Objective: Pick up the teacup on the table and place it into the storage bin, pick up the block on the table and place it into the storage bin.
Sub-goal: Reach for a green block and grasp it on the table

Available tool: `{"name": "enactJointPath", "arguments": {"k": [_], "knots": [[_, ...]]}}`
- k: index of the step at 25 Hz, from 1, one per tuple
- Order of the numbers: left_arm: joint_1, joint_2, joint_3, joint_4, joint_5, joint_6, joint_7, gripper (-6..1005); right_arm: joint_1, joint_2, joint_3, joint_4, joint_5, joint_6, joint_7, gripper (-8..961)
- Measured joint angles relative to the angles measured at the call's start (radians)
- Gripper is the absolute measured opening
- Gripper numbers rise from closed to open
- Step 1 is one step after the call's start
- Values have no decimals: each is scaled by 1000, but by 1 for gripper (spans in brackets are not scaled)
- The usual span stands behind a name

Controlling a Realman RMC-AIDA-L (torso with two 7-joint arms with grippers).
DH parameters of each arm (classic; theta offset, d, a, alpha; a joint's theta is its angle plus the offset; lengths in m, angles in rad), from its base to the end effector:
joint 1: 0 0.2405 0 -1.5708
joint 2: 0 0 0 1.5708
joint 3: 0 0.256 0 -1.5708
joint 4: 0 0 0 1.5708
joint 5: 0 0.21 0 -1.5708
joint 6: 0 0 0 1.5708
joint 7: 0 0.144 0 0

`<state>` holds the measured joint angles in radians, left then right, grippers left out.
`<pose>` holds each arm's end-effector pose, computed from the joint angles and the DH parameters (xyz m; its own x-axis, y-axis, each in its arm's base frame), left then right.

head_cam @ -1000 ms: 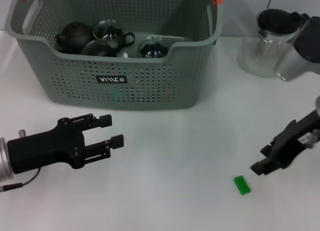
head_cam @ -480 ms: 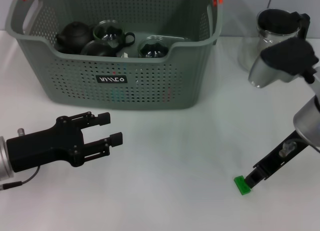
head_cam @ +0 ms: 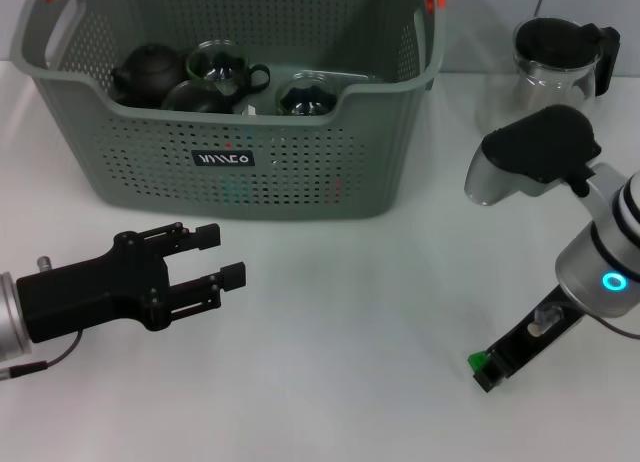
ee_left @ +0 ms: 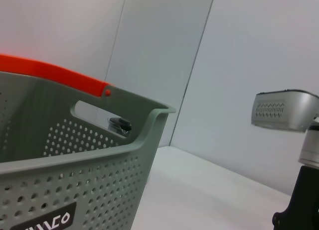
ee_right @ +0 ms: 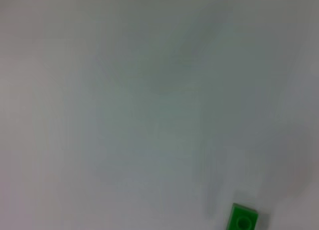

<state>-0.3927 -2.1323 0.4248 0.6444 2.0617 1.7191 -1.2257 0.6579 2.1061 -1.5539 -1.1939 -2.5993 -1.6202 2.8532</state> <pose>-0.2978 0.2739 0.0046 0.6906 0.3227 0.6472 0.5334 -0.8316 -0.1546 0.1856 0.3261 -0.0484 0.5002 -0.7936 0.3464 -0.6819 -0.6076 -0.4074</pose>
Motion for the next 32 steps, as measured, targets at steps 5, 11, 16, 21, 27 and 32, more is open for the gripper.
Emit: {"name": "enactJointPath", "arguments": {"k": [5, 11, 16, 21, 27, 32], "knots": [[0, -1, 0, 0, 0, 0, 0, 668, 0, 0, -41, 35, 0, 31, 14, 423], [-1, -2, 0, 0, 0, 0, 0, 669, 0, -1, -53, 41, -10, 48, 21, 419], [-2, -3, 0, -2, 0, 2, 0, 669, -1, -2, -61, 39, -36, 52, 26, 411], [-2, -3, 0, -2, 0, 3, 0, 669, -1, -3, -64, 29, -41, 51, 30, 378], [-2, -4, 0, -5, 0, 2, 0, 670, -1, -3, -73, 12, -36, 53, 29, 350], [-2, -5, 0, -5, 0, 2, 0, 670, 3, -2, -113, 19, -34, 65, 30, 351]]}}
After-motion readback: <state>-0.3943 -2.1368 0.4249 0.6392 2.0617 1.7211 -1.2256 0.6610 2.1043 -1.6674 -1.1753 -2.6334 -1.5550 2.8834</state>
